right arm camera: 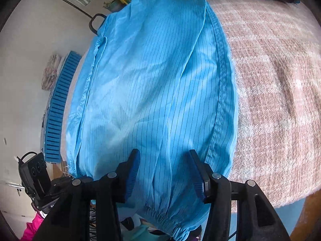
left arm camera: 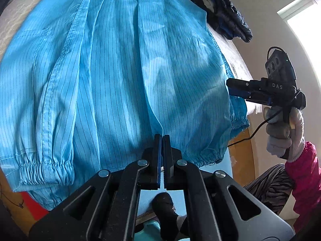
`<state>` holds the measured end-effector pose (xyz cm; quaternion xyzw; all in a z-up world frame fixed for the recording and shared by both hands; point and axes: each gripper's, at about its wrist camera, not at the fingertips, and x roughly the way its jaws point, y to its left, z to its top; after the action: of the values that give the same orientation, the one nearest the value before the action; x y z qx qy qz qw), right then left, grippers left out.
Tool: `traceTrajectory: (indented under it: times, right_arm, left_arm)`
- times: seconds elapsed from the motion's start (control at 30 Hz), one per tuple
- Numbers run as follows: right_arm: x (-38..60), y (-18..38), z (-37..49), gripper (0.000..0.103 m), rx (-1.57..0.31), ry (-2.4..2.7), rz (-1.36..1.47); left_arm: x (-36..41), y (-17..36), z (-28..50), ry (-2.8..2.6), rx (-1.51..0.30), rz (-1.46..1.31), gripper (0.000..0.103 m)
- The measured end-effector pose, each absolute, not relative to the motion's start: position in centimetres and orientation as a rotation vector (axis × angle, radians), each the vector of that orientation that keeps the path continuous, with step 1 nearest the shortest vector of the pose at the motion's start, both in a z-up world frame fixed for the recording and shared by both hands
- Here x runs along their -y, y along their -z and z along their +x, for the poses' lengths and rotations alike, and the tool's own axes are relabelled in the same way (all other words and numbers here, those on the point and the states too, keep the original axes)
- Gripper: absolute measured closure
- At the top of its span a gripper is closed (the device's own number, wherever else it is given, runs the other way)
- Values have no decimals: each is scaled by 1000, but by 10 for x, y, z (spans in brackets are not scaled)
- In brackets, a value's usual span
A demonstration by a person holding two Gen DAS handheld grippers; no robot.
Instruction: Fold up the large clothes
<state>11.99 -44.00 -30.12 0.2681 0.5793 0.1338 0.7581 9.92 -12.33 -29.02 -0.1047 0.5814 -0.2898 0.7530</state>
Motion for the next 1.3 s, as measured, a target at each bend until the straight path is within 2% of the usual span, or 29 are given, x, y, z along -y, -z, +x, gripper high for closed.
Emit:
traceTrajectory:
  times: [0.03,0.07,0.2,0.23,0.5,0.63,0.73,0.8,0.87,0.93,0.97,1.23,1.27,1.3]
  right_arm:
    - [441,304,118,70,-1261,-309,618]
    - [439,307,117,77,-1270,-311,628]
    - [435,301,115,101,-1242,-334,615]
    - [435,295,114,103,-1222,-331,598]
    - [456,269,101,103,-1250,-250,546]
    - [476,258,98,103,-1204,-214,551]
    - [480,275,100,103,-1273,-174,528]
    - [476,284,97,99,-1297,-226,530]
    - [480,280,96,94,-1254,-261,547]
    - [491,274,99,61,-1197,-290,621]
    - [496,274,103,58,-1179,-306,663]
    - [492,310,132,60,-1254,-263,715]
    - [492,308,134,63,-1245,-263,715]
    - [492,308,136,76,-1236,-259,719]
  left_arm:
    - [123,290,100,631,-1267,-231,103]
    - [124,290,100,630,-1265,-229,103]
    - [131,289,101,631,-1260,-224,103]
    - [134,289,101,632,-1260,-225,103]
    - [166,283,82,727,-1280,-222,103]
    - [189,282,77,765,-1278,-188,103]
    - [199,283,76,781,-1292,-149,103]
    - [199,279,74,798,-1288,-106,103]
    - [196,273,72,792,-1276,-68,103]
    - [190,266,75,780,-1287,-55,100]
    - [185,262,75,784,-1281,-61,100]
    - [162,214,96,761,-1148,-95,100]
    - [163,213,101,747,-1135,-100,100]
    - [167,215,108,737,-1132,-105,100]
